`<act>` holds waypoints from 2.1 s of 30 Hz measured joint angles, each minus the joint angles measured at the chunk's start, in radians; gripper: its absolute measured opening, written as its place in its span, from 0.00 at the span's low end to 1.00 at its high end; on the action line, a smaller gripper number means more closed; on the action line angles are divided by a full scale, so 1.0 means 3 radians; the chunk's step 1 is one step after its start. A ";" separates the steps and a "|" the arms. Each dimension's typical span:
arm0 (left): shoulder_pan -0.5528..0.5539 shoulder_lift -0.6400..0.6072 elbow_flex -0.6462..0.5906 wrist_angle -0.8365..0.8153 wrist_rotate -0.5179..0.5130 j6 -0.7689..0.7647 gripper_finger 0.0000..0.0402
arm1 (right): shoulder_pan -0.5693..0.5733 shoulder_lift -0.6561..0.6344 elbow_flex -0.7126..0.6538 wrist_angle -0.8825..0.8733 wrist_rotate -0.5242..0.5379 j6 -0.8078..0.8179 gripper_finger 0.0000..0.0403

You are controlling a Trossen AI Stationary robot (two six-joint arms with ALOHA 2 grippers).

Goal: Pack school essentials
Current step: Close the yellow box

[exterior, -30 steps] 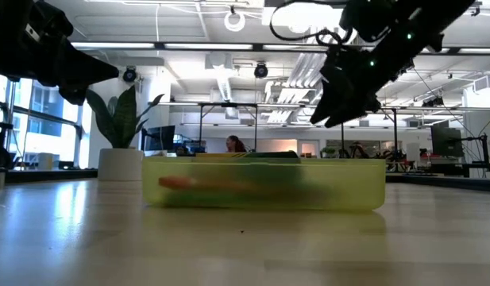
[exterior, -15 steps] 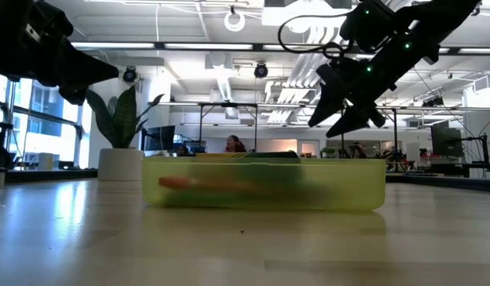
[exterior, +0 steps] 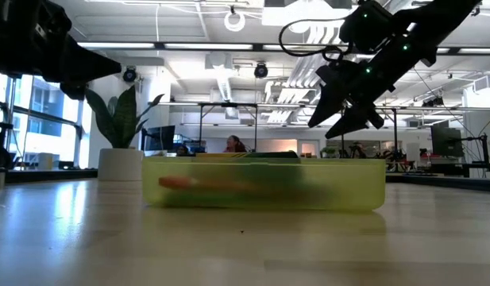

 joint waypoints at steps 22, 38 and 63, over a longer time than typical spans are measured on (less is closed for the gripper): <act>0.0000 0.0854 0.0302 0.0881 0.0365 0.0244 0.01 | -0.0521 0.0002 0.0001 0.0074 -0.0186 -0.0296 0.06; -0.0077 0.2397 0.0839 0.0900 0.0980 -0.0212 0.01 | -0.0776 0.0434 0.0003 0.0288 -0.0759 -0.0208 0.01; -0.0493 0.4219 0.1399 0.0981 0.1569 -0.0649 0.01 | -0.0889 0.0810 0.0003 0.0295 -0.1138 -0.0379 0.00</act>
